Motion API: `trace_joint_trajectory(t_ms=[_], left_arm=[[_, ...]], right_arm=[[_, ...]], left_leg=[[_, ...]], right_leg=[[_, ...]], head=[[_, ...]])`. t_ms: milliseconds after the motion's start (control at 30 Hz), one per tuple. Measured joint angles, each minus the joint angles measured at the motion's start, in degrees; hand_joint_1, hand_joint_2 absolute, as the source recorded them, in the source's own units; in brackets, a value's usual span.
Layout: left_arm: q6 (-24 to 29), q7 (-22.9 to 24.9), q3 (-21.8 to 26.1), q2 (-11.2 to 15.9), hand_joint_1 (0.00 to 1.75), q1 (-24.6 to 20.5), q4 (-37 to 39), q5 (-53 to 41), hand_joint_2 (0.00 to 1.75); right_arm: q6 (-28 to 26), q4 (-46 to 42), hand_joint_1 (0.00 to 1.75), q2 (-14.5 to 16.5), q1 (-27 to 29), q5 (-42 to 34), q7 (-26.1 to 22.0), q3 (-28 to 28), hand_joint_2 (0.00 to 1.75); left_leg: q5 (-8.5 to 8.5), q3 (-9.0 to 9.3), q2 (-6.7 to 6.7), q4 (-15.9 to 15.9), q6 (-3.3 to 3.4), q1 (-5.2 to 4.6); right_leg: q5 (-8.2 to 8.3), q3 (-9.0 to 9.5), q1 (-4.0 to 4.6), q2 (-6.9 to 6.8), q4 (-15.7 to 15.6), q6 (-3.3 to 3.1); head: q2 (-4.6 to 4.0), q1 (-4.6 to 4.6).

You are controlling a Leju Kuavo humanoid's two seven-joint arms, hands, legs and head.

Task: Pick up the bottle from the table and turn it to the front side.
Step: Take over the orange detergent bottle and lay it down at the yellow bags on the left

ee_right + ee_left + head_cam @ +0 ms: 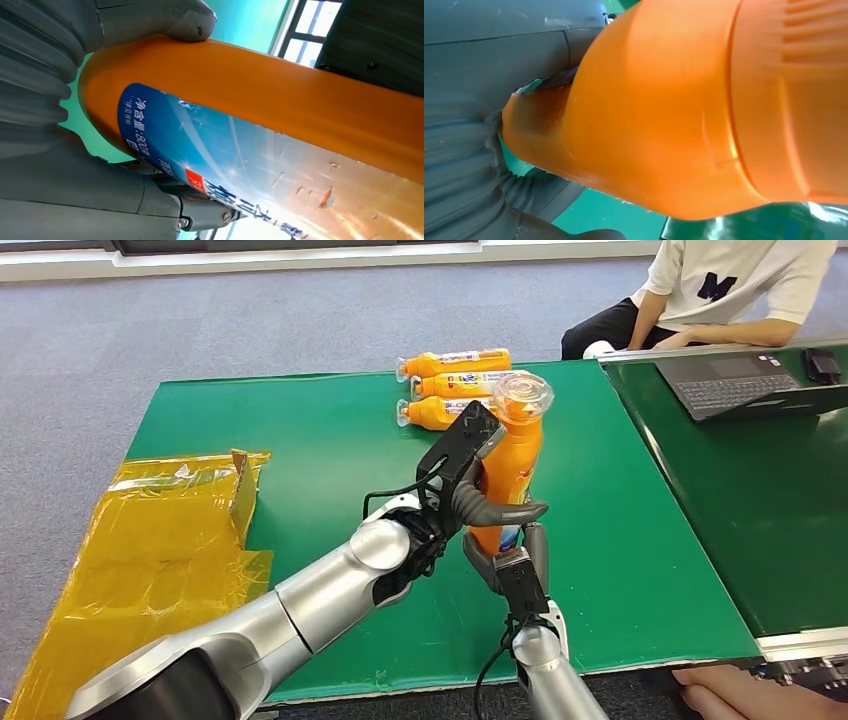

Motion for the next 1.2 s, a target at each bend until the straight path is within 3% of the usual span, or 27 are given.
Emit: trace_joint_trajectory(t_ms=[600, 1200], left_arm=[[1.7, 0.4, -3.5, 0.2, 0.00, -0.9, 1.0, 1.3, 1.75], [6.0, 2.1, -5.5, 0.5, 0.00, -1.3, 1.7, 4.7, 1.75]], right_arm=[[-0.1, 4.6, 1.75, 0.8, -2.0, -0.5, -0.5, 0.6, 1.75], [-2.3, 12.4, 1.75, 4.3, -5.7, -2.1, -0.6, 1.6, 1.75]], left_leg=[[0.02, -0.02, -0.09, 0.0, 0.00, 0.00], [0.06, -0.05, -0.20, 0.0, -0.01, 0.00]], right_leg=[[0.00, 0.01, 0.00, -0.07, 0.0, 0.00], [0.00, 0.02, 0.00, -0.19, 0.0, 0.00]], head=[[0.00, -0.01], [0.00, 0.00]])
